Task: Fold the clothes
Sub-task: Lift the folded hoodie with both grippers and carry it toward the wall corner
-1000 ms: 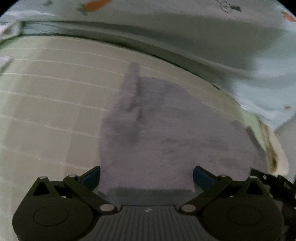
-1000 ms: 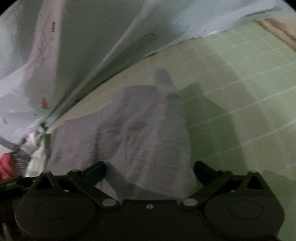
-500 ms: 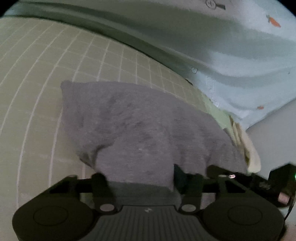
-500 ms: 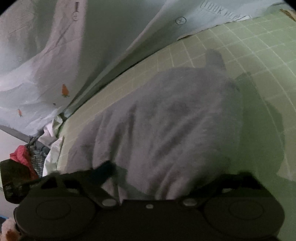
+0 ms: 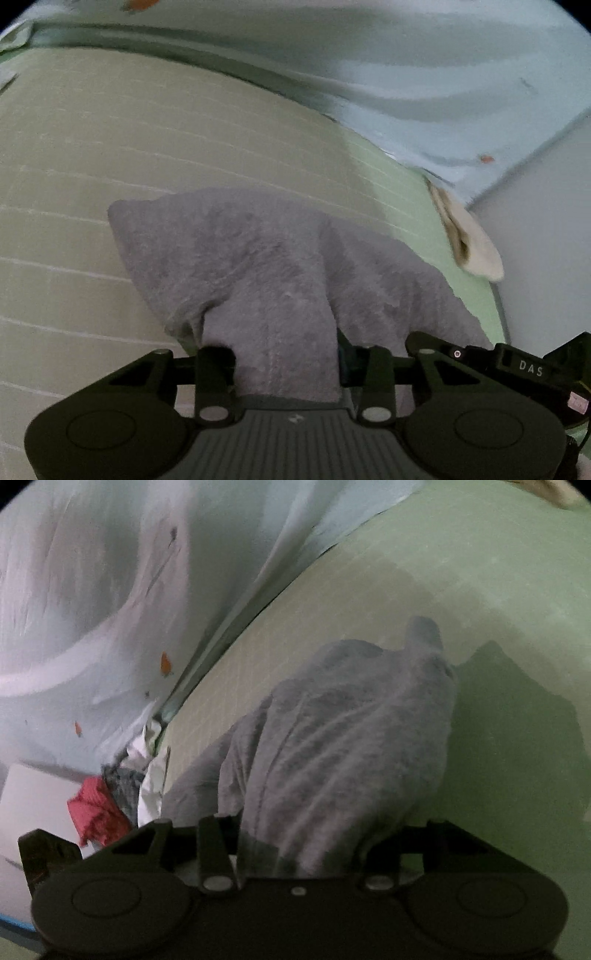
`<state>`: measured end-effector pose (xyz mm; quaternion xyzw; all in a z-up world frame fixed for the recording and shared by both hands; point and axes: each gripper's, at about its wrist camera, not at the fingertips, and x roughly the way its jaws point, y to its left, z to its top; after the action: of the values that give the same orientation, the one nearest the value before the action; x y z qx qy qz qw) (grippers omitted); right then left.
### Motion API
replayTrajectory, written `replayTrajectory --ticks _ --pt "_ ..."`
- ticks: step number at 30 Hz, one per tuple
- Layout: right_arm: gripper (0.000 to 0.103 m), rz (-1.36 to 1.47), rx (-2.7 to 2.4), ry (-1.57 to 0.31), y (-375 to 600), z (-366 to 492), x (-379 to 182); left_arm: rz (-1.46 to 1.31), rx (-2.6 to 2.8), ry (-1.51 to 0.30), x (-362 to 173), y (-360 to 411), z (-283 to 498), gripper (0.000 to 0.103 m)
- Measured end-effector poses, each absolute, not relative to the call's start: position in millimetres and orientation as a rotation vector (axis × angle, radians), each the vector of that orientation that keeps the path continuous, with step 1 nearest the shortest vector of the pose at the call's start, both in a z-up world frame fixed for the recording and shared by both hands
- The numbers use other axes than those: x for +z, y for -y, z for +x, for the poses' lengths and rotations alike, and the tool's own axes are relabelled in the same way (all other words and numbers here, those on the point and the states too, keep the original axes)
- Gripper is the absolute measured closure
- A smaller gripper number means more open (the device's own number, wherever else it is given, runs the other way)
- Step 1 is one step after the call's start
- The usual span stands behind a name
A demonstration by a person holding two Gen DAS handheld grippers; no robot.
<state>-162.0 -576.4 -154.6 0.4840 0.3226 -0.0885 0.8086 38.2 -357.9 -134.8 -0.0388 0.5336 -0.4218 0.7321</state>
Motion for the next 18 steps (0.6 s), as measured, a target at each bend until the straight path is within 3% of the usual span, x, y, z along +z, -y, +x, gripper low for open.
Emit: replayTrajectory --ticks 5,18 --pt "0.056 1.075 -0.265 -0.596 618 -219 -139 -0.021 -1.049 -1.12 -107 417 10 0.062" --pt "0.056 1.203 -0.501 -0.203 808 -319 -123 0.328 -1.444 -0.947 -52 715 -34 0.062"
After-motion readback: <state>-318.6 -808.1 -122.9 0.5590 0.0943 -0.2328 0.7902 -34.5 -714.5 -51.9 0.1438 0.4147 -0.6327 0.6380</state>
